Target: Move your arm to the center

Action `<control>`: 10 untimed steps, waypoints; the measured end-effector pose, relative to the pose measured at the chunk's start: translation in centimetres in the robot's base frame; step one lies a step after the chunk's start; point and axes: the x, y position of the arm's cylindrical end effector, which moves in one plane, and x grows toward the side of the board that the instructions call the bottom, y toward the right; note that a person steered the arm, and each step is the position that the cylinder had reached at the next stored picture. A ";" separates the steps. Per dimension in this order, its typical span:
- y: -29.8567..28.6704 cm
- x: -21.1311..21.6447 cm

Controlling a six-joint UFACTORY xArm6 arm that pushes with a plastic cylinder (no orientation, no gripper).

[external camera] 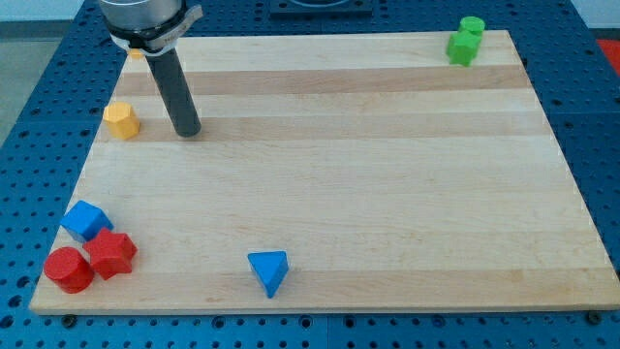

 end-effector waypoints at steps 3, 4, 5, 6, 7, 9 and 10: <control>9.4 3.7; 10.3 5.1; 10.3 5.1; 10.6 5.1; 10.9 5.1; 14.5 5.1; 15.8 5.1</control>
